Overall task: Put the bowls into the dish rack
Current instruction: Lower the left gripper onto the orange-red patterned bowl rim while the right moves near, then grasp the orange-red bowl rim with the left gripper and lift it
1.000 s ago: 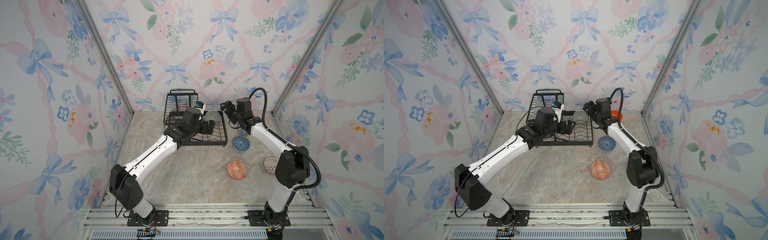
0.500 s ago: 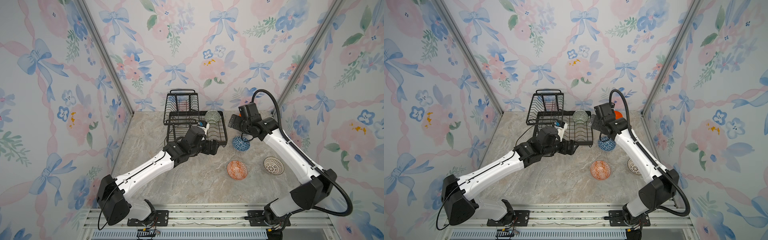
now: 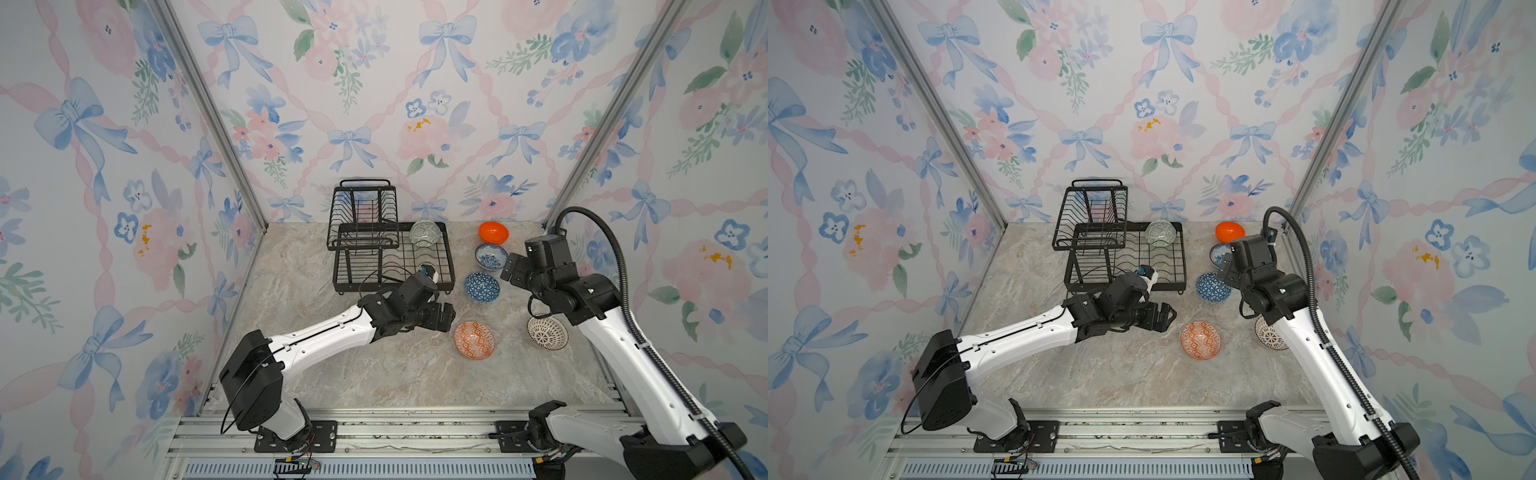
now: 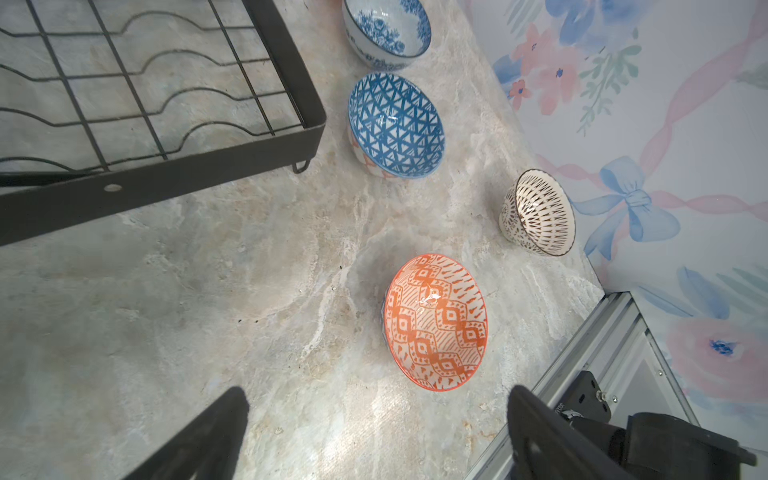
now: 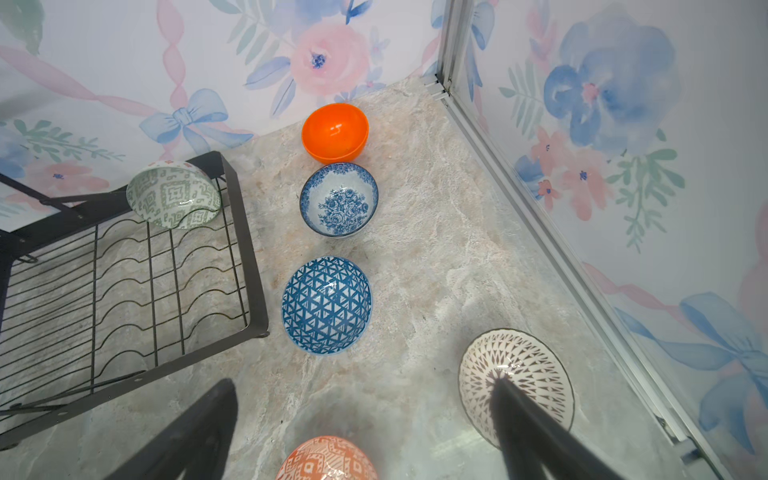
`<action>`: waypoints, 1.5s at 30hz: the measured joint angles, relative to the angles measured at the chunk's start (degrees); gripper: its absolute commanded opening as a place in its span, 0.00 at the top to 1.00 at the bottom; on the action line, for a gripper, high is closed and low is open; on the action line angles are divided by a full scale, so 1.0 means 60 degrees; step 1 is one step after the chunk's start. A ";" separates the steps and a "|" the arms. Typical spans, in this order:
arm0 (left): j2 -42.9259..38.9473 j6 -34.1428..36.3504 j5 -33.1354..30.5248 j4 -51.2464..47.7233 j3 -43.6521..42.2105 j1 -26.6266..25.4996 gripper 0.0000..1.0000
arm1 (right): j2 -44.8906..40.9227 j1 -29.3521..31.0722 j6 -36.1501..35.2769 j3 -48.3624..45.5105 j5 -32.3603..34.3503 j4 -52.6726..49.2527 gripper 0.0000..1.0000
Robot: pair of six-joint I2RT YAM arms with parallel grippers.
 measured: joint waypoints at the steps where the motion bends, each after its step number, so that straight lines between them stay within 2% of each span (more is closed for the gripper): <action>1: 0.0266 -0.0080 0.0066 0.0000 0.0117 -0.0044 0.02 | -0.0277 -0.0262 -0.0040 -0.0313 -0.0178 0.0087 0.03; 7: 0.1825 -0.0572 0.0280 0.0004 0.0907 -0.0364 0.02 | -0.0696 -0.1206 -0.0157 -0.1417 -0.1388 0.0229 0.03; 10: 0.2535 -0.0831 0.0277 -0.0011 0.1220 -0.0623 0.03 | -0.0477 -0.1271 -0.0288 -0.1723 -0.1880 0.0226 0.03; 16: 0.3599 -0.1337 0.0273 -0.0302 0.1810 -0.0831 0.11 | -0.0379 -0.1282 -0.0284 -0.2269 -0.2430 0.0211 0.03; 22: 0.4251 -0.1574 0.0208 -0.0510 0.2404 -0.0820 0.27 | -0.0670 -0.1290 -0.0277 -0.2605 -0.2492 0.0211 0.03; 25: 0.4594 -0.1643 0.0204 -0.0495 0.2616 -0.0820 0.31 | -0.0790 -0.1319 -0.0295 -0.2623 -0.2495 0.0204 0.03; 38: 0.4951 -0.1803 0.0029 -0.0678 0.2969 -0.0801 0.74 | -0.0820 -0.1657 -0.0226 -0.2623 -0.2543 0.0189 0.03; 45: 0.4972 -0.1814 0.0040 -0.0696 0.2987 -0.0769 0.81 | -0.0419 -0.1657 -0.0098 -0.2619 -0.2583 0.0197 0.03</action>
